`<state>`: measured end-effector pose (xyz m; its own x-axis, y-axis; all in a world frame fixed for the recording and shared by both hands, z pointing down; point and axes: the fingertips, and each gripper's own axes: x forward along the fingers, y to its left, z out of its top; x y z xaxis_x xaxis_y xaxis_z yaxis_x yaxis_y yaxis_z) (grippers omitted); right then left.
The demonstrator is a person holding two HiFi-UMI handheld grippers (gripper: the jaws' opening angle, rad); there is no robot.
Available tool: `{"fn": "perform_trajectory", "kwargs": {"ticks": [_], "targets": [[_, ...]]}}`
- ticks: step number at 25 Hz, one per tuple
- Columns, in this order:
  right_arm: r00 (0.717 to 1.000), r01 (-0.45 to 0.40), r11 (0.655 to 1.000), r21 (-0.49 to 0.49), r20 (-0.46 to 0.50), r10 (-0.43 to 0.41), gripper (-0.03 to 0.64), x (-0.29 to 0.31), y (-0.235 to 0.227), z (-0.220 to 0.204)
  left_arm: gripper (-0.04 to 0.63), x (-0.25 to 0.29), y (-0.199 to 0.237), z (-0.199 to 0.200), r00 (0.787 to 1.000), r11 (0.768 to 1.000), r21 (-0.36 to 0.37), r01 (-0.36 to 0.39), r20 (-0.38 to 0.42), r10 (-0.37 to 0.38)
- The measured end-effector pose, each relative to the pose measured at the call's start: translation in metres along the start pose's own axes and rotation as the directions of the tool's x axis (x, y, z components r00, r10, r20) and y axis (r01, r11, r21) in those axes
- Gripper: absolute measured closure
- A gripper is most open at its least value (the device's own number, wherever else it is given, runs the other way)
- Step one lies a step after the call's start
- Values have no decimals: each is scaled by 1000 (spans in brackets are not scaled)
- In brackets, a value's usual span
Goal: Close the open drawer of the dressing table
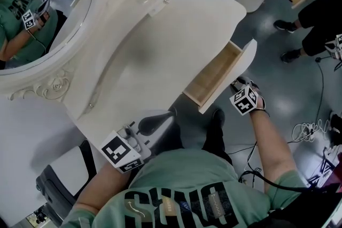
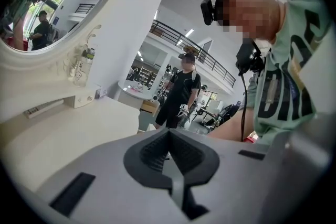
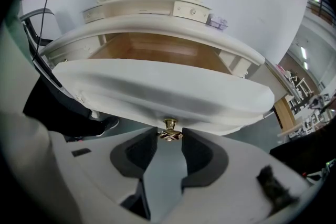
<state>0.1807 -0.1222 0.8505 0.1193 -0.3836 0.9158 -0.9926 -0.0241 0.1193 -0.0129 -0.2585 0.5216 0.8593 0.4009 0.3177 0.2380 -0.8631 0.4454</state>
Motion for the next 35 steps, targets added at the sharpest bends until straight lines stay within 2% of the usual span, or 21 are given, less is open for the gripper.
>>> {"fn": "perform_trajectory", "kwargs": {"ticks": [35], "targets": [[1000,-12,999,-30,8,13,468,28,-4,67,597,-44,42,-2,995,995,-54,-87,50,90]]}}
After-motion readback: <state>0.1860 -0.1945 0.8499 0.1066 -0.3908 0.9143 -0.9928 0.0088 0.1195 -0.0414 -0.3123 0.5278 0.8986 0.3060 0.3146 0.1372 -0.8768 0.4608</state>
